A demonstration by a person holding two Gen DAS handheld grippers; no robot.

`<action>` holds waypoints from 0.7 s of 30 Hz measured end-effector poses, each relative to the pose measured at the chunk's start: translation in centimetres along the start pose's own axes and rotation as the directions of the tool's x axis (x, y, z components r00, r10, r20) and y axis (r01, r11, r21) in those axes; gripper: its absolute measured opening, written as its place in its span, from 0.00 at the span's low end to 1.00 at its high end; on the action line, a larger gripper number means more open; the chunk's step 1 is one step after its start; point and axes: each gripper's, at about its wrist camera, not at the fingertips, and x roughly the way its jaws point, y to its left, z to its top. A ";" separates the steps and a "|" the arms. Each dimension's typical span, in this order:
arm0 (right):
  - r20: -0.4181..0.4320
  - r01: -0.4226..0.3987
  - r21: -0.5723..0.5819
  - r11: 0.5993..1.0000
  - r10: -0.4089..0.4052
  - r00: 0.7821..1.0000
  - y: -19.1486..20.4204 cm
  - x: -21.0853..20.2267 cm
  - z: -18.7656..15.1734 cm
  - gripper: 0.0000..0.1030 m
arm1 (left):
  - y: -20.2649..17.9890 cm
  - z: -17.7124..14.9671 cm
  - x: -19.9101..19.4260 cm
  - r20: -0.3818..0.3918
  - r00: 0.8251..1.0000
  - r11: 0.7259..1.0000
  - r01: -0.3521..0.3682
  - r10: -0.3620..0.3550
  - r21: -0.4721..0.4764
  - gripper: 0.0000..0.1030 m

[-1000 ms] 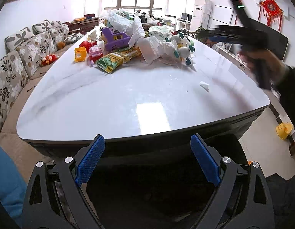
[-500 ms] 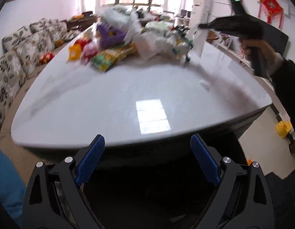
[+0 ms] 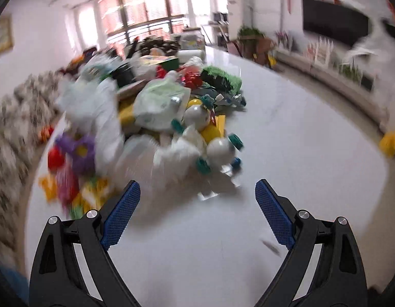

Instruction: Collect trash

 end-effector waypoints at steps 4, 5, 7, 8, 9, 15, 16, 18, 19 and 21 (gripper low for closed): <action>-0.051 0.026 0.050 0.998 -0.023 0.998 -1.8 -0.3 -3.4 0.00 | 0.5 1.6 2.5 -0.023 1.000 0.997 0.007 -0.005 0.081 0.86; -0.060 0.031 0.057 0.998 -0.027 0.998 -2.1 -0.3 -4.0 0.00 | 0.7 1.9 3.2 -0.038 0.999 0.994 0.024 -0.020 0.103 0.86; -0.081 0.047 0.063 0.997 -0.042 0.996 -2.9 -0.1 -5.1 0.00 | 0.8 2.3 4.6 -0.071 0.997 0.990 0.038 -0.028 0.135 0.85; -0.083 0.048 0.071 0.996 -0.042 0.996 -3.2 0.0 -5.5 0.00 | 0.8 2.5 5.1 -0.086 0.995 0.988 0.056 -0.044 0.144 0.77; -0.086 0.041 0.078 0.996 -0.035 0.996 -3.4 0.0 -5.8 0.00 | 0.7 2.6 5.4 -0.096 0.994 0.986 0.073 -0.058 0.153 0.72; -0.091 0.026 0.126 0.992 -0.014 0.996 -4.4 0.8 -7.1 0.01 | 1.2 2.0 7.4 -0.140 0.987 0.976 0.106 -0.080 0.192 0.31; -0.092 0.023 0.130 0.991 -0.011 0.996 -4.3 1.0 -7.2 0.01 | 1.7 2.2 7.6 -0.142 0.985 0.978 0.121 -0.097 0.171 0.30; -0.094 0.017 0.138 0.990 -0.004 0.996 -4.2 1.2 -7.2 0.01 | 2.5 2.5 7.7 -0.125 0.983 0.980 0.151 -0.135 0.132 0.28; -0.095 0.015 0.141 0.990 -0.002 0.995 -4.1 1.3 -7.3 0.01 | 2.6 2.4 7.6 -0.116 0.984 0.981 0.151 -0.137 0.123 0.27; -0.096 0.012 0.144 0.990 0.002 0.995 -3.7 1.2 -7.7 0.01 | 2.6 2.2 6.6 -0.092 0.984 0.981 0.160 -0.150 0.111 0.05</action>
